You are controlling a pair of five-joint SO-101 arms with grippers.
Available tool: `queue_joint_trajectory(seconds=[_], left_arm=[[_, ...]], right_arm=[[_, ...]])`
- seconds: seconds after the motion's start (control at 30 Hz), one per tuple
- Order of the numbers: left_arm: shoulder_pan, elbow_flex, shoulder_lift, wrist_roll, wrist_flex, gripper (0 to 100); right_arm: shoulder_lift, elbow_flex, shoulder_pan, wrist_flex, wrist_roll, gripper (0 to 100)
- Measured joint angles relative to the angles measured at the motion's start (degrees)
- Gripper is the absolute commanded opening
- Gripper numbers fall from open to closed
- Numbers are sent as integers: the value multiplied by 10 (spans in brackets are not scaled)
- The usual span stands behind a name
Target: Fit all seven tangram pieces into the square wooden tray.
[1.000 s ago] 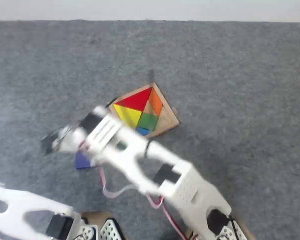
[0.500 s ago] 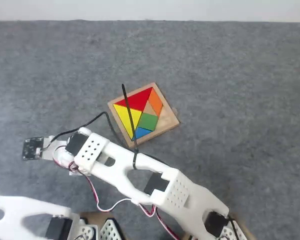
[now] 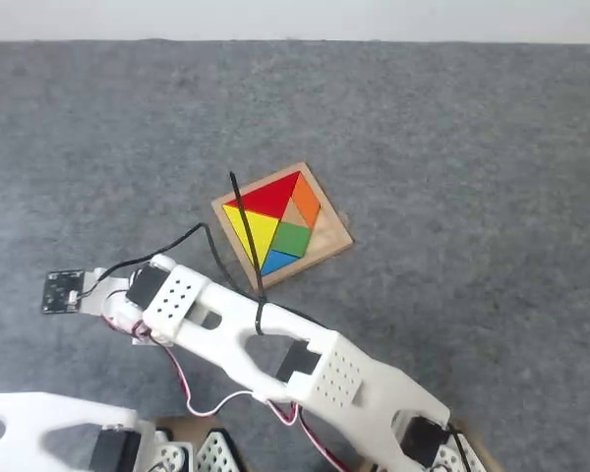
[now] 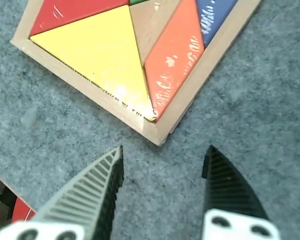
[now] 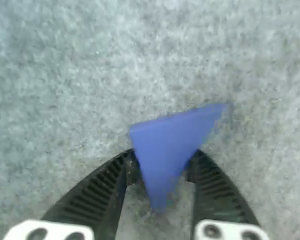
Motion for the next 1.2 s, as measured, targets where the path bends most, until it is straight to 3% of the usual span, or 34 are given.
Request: queue_joint_trajectory(seconds=[0.37, 0.43, 0.6, 0.67, 0.87, 1.03, 1.2], left_arm=[[0, 0, 0, 0, 0, 253], [3, 0, 0, 0, 1, 253], [44, 14, -13, 18, 4, 253], [67, 56, -55, 32, 4, 253], [175, 383, -347, 22, 4, 253], [345, 755, -655, -23, 4, 254], [498, 1026, -816, -14, -4, 255]], right_arm=[[74, -175, 4, 152, 34, 9], [75, -216, 12, 178, 5, 9], [75, -375, 91, 287, -149, 11], [64, -432, 134, 313, -162, 11], [-98, -354, 244, 315, -171, 13], [-309, -83, 322, 315, -126, 13], [-491, 209, 493, 282, -62, 13]])
